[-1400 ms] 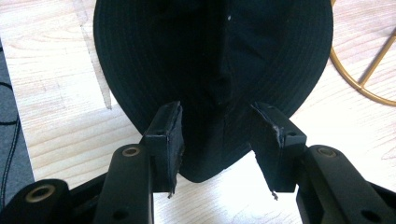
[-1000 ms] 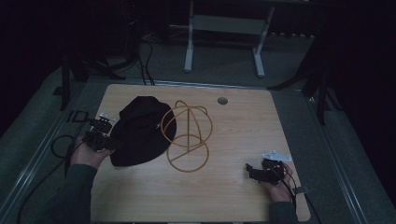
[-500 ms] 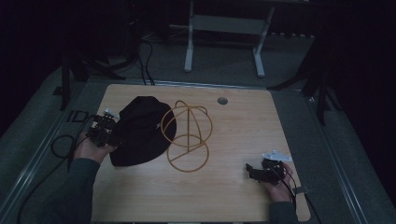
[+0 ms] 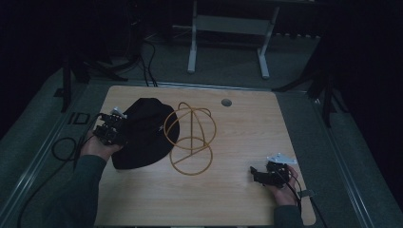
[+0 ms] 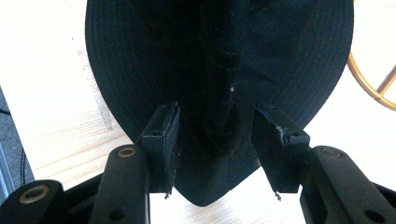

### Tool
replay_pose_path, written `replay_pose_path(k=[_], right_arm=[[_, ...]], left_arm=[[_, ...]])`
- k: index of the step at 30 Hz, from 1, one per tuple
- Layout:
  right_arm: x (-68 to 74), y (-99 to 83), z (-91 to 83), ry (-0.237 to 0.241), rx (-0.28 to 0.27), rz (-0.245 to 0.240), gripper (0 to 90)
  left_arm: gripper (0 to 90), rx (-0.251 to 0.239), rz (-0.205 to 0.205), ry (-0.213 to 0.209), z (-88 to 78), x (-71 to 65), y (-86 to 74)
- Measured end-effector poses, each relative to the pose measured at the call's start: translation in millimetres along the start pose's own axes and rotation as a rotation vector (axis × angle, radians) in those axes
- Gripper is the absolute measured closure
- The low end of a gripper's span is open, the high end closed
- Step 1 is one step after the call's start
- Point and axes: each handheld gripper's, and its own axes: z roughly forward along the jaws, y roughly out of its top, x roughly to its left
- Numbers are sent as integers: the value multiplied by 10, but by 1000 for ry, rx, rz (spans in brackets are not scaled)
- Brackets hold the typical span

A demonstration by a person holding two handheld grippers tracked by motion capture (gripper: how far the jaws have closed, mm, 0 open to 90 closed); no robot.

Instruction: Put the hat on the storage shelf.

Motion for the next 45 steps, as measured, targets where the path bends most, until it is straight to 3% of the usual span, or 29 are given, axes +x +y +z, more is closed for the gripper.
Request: replay_pose_path(k=[6,17,24,39,45], right_arm=[[0,0,0,0,0,0,151],[0,1,1,1,-1,-1,152],[0,1,2,1,0,-2,152],[-1,2,3,2,-1,-4,151],[-2,2,3,2,-1,-5,152]], left_arm=[[520,16,2,-15,20,10,61],[526,61,7,1,68,57,211],[522,101,32,21,137,23,333],[501,138,37,52,310,-7,420],[629,170,52,33,323,-23,465]])
